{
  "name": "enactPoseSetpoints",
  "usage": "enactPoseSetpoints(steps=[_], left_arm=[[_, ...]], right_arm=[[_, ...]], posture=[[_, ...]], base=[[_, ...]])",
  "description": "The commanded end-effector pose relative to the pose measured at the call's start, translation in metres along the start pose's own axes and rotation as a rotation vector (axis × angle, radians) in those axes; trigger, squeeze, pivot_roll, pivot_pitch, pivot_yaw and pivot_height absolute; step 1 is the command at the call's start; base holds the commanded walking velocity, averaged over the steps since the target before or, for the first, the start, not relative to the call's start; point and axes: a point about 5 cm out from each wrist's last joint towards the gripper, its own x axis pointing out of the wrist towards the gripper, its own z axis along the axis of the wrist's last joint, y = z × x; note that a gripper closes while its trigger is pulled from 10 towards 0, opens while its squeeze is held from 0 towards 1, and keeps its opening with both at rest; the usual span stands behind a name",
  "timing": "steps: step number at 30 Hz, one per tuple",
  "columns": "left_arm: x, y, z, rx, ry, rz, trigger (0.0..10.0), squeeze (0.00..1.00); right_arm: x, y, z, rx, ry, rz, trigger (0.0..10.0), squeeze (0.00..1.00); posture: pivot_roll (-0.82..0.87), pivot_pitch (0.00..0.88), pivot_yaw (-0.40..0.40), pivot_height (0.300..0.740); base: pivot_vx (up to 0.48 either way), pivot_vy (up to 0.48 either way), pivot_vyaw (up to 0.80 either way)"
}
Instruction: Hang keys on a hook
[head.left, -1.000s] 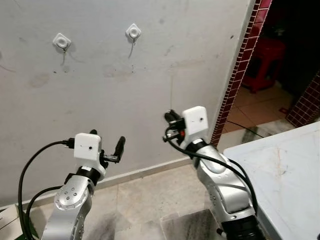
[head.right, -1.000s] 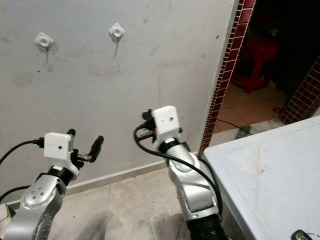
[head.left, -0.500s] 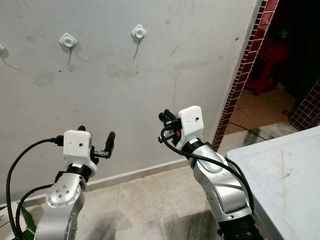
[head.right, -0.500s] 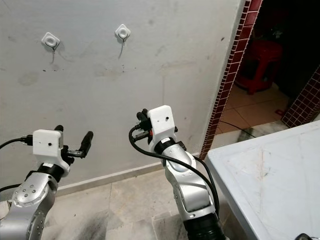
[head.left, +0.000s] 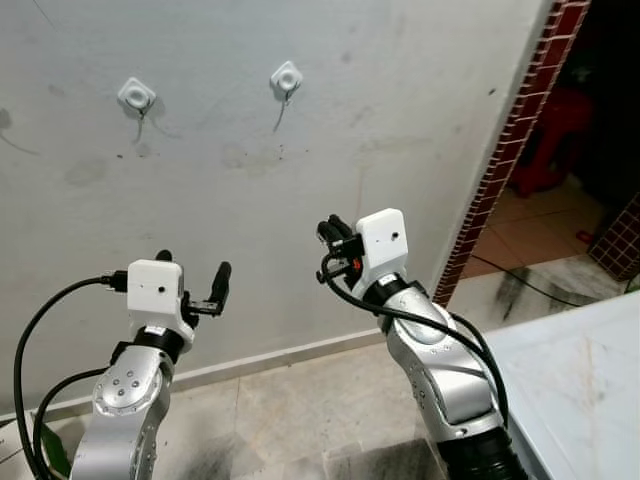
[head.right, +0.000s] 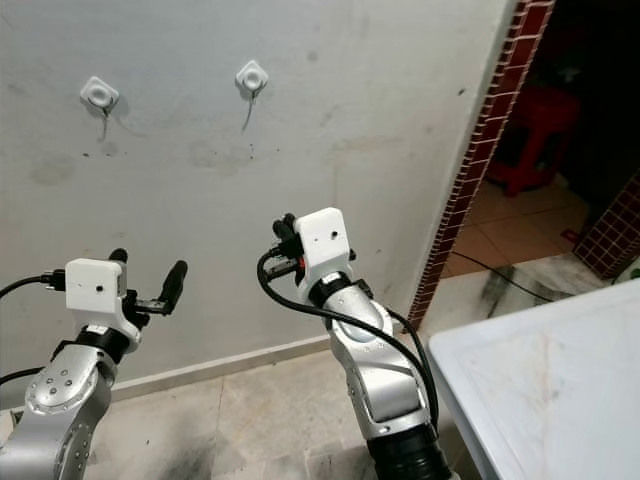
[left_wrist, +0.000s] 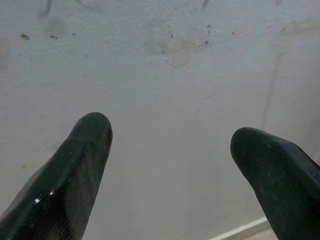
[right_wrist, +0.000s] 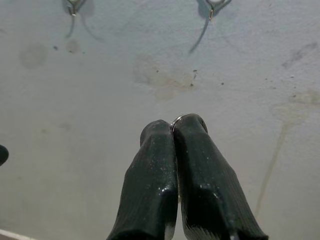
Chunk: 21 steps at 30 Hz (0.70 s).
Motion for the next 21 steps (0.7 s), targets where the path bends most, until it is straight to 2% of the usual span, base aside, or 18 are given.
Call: enactPoseSetpoints(steps=[1,19,21], left_arm=[[0.0013,-0.0015,0.0020,-0.002,-0.008,-0.001,10.0,0.00],[0.0015,-0.0034,0.0004,-0.023,0.006,-0.001,10.0,0.00],[0.0022,-0.0028,-0.0002,-0.026,0.010,0.004,10.0,0.00]], right_arm=[[-0.0002,-0.0026,0.0014,-0.014,-0.004,-0.007,10.0,0.00],[-0.0010,-0.0069,-0.0027,-0.021,0.010,-0.025,10.0,0.00],[-0.0009,-0.0064,-0.0032,-0.021,0.011,-0.024,10.0,0.00]], posture=[[0.15,0.000,0.024,0.740],[0.15,0.000,0.028,0.740],[0.15,0.000,0.029,0.740]], base=[[0.431,0.000,0.00],[0.425,0.000,0.00],[0.000,0.000,0.00]])
